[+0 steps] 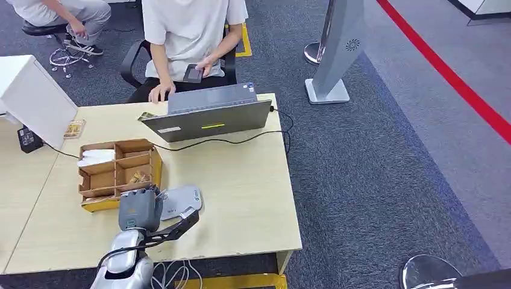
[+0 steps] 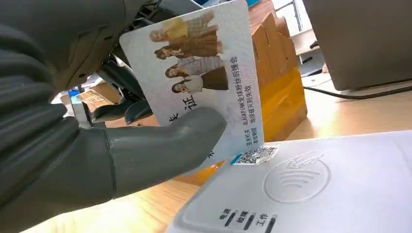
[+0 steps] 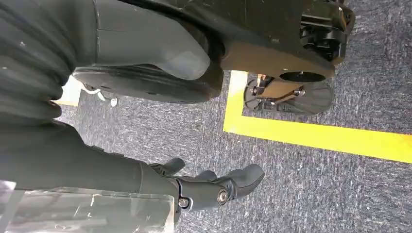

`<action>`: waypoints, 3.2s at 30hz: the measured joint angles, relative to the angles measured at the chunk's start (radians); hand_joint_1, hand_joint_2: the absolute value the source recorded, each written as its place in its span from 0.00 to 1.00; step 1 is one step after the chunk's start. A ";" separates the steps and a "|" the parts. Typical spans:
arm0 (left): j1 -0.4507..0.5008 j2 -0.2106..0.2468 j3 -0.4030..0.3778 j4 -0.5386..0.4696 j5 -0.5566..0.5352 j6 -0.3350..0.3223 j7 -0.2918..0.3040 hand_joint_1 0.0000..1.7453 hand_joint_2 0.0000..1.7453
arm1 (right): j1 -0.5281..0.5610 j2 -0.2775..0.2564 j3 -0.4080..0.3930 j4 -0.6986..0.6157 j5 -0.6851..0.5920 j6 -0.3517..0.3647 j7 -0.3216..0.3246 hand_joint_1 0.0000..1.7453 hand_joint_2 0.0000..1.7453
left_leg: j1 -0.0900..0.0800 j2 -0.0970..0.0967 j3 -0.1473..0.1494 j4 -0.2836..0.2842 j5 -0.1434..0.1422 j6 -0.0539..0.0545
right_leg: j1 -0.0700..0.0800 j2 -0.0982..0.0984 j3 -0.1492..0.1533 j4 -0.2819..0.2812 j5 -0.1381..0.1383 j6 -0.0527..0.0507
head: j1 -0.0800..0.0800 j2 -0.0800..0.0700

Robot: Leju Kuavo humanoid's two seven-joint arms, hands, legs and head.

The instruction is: Pass the card to the sensor for recognition and then transmit it.

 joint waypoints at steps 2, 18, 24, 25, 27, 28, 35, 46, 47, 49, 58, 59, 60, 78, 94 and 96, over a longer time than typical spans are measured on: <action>0.000 0.000 0.000 0.001 0.000 0.013 -0.007 1.00 1.00 | 0.000 0.000 0.000 0.000 -0.002 0.000 -0.001 0.00 1.00 | 0.000 0.000 0.000 0.000 0.000 0.000 | 0.000 0.000 0.000 0.000 0.000 0.000 | 0.000 0.000; 0.000 0.065 0.000 -0.496 0.003 0.071 -0.058 1.00 1.00 | 0.003 0.000 0.000 0.000 -0.035 -0.011 -0.012 0.00 1.00 | 0.000 0.000 0.000 0.000 0.000 0.000 | 0.000 0.000 0.000 0.000 0.000 0.000 | 0.000 0.000; 0.000 0.081 -0.001 -0.552 0.003 0.071 -0.059 1.00 1.00 | 0.003 0.000 0.002 0.001 -0.036 -0.011 -0.013 0.00 1.00 | 0.000 0.000 0.000 0.000 0.000 0.000 | 0.000 0.000 0.000 0.000 0.000 0.000 | 0.000 0.000; -0.001 0.084 -0.001 -0.558 0.003 0.071 -0.060 1.00 1.00 | 0.003 0.000 0.002 0.001 -0.036 -0.011 -0.013 0.00 1.00 | 0.000 0.000 0.000 0.000 0.000 0.000 | 0.000 0.000 0.000 0.000 0.000 0.000 | 0.000 0.000; -0.009 0.093 -0.001 -0.573 0.006 0.071 -0.064 1.00 1.00 | 0.003 0.000 0.003 0.001 -0.035 -0.011 -0.013 0.00 1.00 | 0.000 0.000 0.000 0.000 0.000 0.000 | 0.000 0.000 0.000 0.000 0.000 0.000 | 0.000 0.000; -0.016 0.100 -0.001 -0.582 0.006 0.071 -0.066 1.00 1.00 | 0.003 0.000 0.005 0.001 -0.034 -0.011 -0.013 0.00 1.00 | 0.000 0.000 0.000 0.000 0.000 0.000 | 0.000 0.000 0.000 0.000 0.000 0.000 | 0.000 0.000; -0.208 0.202 -0.003 -0.468 -0.008 0.095 0.065 1.00 1.00 | -0.003 0.000 0.031 0.001 0.042 0.007 0.000 0.00 1.00 | 0.001 0.000 0.001 0.000 0.002 -0.002 | 0.001 0.000 -0.001 0.000 0.001 -0.001 | 0.001 0.000; -0.540 0.297 -0.076 0.008 -0.008 0.151 0.116 1.00 1.00 | -0.005 0.000 0.042 0.001 0.052 0.005 0.000 0.00 1.00 | 0.002 0.001 0.000 0.000 0.003 -0.003 | 0.002 0.002 -0.001 0.001 0.003 -0.003 | 0.001 0.000; -0.551 0.297 -0.080 0.026 -0.008 0.150 0.116 1.00 1.00 | -0.005 0.000 0.042 0.001 0.051 0.005 0.000 0.00 1.00 | 0.002 0.001 0.000 0.000 0.003 -0.003 | 0.002 0.002 -0.001 0.001 0.003 -0.003 | 0.001 0.000; -0.561 0.298 -0.085 0.047 -0.008 0.149 0.116 1.00 1.00 | -0.005 0.000 0.042 0.001 0.052 0.005 0.000 0.00 1.00 | 0.002 0.001 0.000 0.000 0.003 -0.002 | 0.002 0.002 -0.001 0.001 0.003 -0.003 | 0.001 0.000; -0.579 0.296 -0.097 0.104 -0.008 0.139 0.102 0.00 1.00 | -0.005 0.000 0.042 0.000 0.049 0.005 -0.002 0.00 1.00 | 0.002 0.003 0.000 0.000 0.003 -0.002 | 0.002 0.003 -0.001 0.001 0.003 -0.003 | 0.001 0.000; -0.579 0.295 -0.097 0.105 -0.008 0.132 0.093 0.00 1.00 | -0.005 0.000 0.043 0.000 0.050 0.005 -0.002 0.00 1.00 | 0.002 0.003 0.000 0.000 0.003 -0.002 | 0.002 0.003 -0.001 0.001 0.003 -0.003 | 0.001 0.000; -0.579 0.295 -0.097 0.105 -0.008 0.128 0.082 0.00 1.00 | -0.005 0.000 0.043 0.000 0.053 0.006 -0.001 0.00 1.00 | 0.002 0.002 0.000 0.000 0.003 -0.002 | 0.002 0.003 -0.001 0.001 0.003 -0.003 | 0.001 0.000; -0.382 0.223 -0.095 -0.122 -0.008 0.008 -0.002 0.00 1.00 | -0.002 0.000 0.047 0.001 0.002 -0.002 -0.016 0.00 1.00 | 0.001 0.003 0.000 0.000 0.002 -0.003 | 0.001 0.003 -0.001 0.000 0.002 -0.002 | 0.000 0.000; 0.150 0.182 -0.204 -0.673 -0.008 -0.001 0.013 0.00 1.00 | 0.010 0.008 -0.006 0.003 -0.108 -0.027 -0.047 0.00 1.00 | 0.001 0.007 0.002 0.000 -0.004 0.000 | 0.001 0.006 0.001 -0.001 -0.001 0.001 | 0.000 0.000; 0.211 0.194 -0.222 -0.700 -0.009 0.019 0.046 0.00 1.00 | 0.012 0.010 -0.010 0.005 -0.122 -0.031 -0.048 0.00 1.00 | 0.001 0.007 0.002 0.000 -0.004 0.000 | 0.001 0.006 0.000 -0.001 -0.001 0.001 | 0.000 0.000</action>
